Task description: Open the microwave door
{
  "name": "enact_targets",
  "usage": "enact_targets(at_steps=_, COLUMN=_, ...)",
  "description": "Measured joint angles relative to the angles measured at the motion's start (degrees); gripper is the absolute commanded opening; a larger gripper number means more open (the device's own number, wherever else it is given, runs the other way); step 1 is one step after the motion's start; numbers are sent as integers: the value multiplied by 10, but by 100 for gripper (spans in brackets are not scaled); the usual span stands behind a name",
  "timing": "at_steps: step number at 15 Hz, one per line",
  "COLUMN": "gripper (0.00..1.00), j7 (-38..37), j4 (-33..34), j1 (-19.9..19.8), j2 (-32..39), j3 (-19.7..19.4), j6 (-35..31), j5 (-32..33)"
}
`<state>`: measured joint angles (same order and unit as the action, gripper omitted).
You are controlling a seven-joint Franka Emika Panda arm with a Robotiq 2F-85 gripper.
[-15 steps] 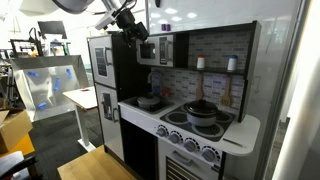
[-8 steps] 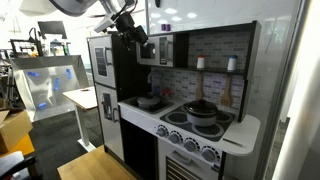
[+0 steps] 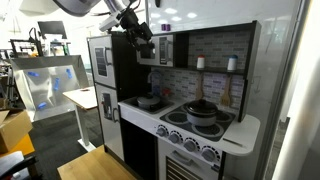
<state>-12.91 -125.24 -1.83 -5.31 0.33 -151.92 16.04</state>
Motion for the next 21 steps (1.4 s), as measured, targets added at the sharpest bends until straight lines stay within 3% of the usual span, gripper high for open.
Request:
enact_targets(at_steps=9, gripper=100, j7=0, j4=55, j1=-4, j2=87, j3=-26, j6=-67, j5=20)
enact_targets(at_steps=21, gripper=100, j7=-1, j4=60, j1=-5, j2=86, j3=-56, j6=-110, j5=20)
